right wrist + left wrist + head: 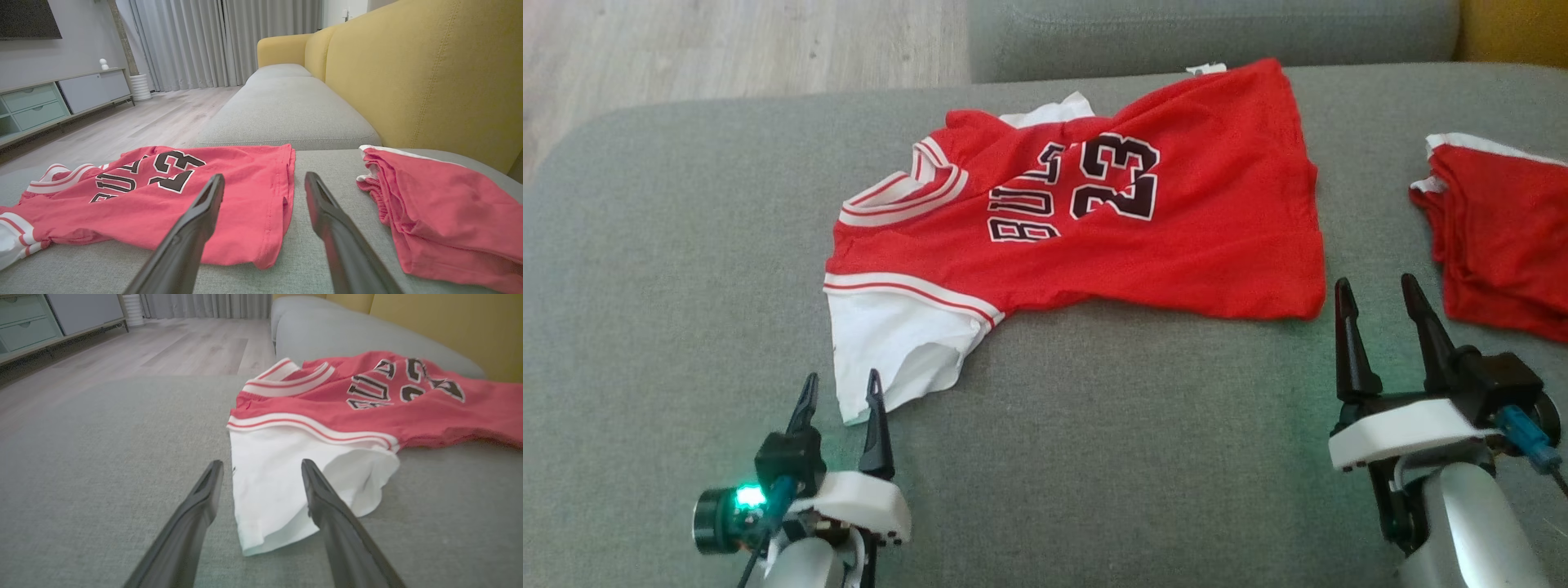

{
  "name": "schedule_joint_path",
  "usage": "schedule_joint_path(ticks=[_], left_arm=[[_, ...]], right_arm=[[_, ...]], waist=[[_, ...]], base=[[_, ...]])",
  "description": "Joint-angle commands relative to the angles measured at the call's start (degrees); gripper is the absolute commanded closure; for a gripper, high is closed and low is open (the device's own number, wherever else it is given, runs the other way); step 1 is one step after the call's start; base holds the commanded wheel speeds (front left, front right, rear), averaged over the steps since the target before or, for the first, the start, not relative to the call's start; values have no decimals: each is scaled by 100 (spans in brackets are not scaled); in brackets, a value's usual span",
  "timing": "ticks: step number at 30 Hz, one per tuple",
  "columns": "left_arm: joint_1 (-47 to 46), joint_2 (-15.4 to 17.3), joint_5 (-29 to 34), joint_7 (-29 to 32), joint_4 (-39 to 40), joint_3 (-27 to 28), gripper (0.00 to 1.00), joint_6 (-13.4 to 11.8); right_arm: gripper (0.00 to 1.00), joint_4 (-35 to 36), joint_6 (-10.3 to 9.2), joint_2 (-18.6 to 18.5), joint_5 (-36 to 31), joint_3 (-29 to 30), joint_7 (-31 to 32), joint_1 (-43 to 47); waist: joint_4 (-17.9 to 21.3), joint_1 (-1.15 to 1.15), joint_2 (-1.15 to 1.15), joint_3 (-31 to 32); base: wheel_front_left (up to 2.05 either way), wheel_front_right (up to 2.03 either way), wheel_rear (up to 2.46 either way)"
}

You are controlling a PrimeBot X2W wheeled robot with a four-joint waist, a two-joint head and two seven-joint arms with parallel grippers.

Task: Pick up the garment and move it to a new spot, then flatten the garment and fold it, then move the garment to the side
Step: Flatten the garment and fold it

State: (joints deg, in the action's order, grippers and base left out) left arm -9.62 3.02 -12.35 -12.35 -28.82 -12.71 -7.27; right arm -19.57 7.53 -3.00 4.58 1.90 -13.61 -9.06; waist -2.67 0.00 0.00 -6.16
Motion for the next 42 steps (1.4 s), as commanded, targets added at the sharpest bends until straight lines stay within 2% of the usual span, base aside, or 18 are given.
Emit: schedule_joint_path(ticks=[1,6,11,17,18,19,20,23,31,39,42], left_arm=[[-406,112,78,105,-38,213,0,-109],[-736,228,125,381,-637,250,0,-263],[-908,245,89,709,-1081,193,0,-200],[-951,195,-17,1135,-1466,36,0,18],[-951,187,-38,1192,-1499,13,9,55],[-952,180,-56,1236,-1523,-9,57,89],[-952,173,-73,1258,-1532,-25,100,113],[-980,163,-115,1086,-1425,-10,100,104],[-1077,150,-232,-87,-571,305,100,-178],[-926,132,-146,-260,521,597,100,-427],[-805,119,-71,-262,813,662,100,-438]], right_arm=[[0,245,-4,11,36,-169,9,-236],[0,324,-4,12,66,-218,38,-255],[0,356,-4,12,80,-225,39,-260],[0,365,-4,12,77,-207,62,-291],[0,364,-4,12,75,-206,69,-300],[0,364,-4,12,74,-203,75,-306],[0,363,-4,12,74,-199,79,-312],[0,335,-4,12,69,-187,92,-314],[0,-33,-4,12,-73,-21,375,-319],[0,-646,-4,12,-38,16,714,-585],[0,-907,-4,13,-34,-35,873,-669]], waist=[[15,0,0,-97],[66,0,0,-273],[104,0,0,-341],[143,0,0,-354],[148,0,0,-350],[149,0,0,-344],[148,0,0,-338],[131,0,0,-317],[24,0,0,-282],[-84,0,0,-321],[-116,0,0,-332]], base=[[0,0,0],[0,0,0],[0,0,0],[0,0,0],[0,0,0],[0,0,0],[0,0,0],[0,0,0],[0,0,0],[0,0,0],[0,0,0]])
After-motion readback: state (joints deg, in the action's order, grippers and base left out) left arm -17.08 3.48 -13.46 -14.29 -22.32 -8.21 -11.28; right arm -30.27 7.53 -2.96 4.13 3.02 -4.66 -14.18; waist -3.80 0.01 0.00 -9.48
